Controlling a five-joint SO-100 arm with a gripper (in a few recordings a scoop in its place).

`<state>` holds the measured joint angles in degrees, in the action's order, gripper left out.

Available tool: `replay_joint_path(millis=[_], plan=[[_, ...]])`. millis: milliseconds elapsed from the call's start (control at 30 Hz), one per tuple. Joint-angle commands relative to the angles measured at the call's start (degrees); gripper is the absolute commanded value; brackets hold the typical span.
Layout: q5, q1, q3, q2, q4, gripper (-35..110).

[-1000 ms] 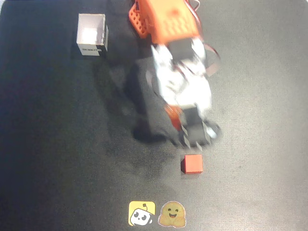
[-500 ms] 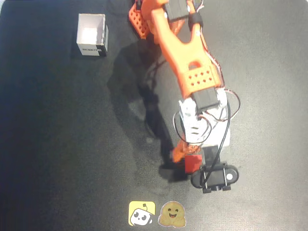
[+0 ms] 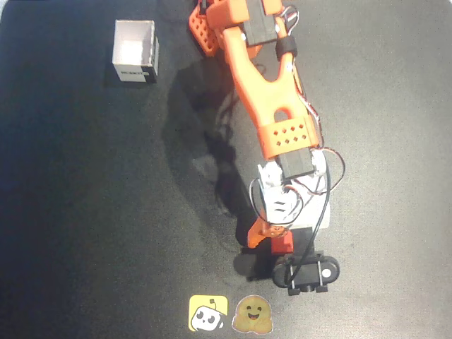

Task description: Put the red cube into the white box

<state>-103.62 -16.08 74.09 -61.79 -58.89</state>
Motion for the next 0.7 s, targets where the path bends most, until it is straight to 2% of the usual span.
replay_joint_path(millis=[0, 200, 367, 667], plan=[[-0.4, 0.4, -2.3, -0.1, 0.8, 31], [-0.6, 0.9, -1.8, 1.8, 2.2, 24], [-0.8, 1.4, -1.1, 2.4, 3.4, 0], [-4.3, 2.5, -1.8, 1.7, 2.4, 0]])
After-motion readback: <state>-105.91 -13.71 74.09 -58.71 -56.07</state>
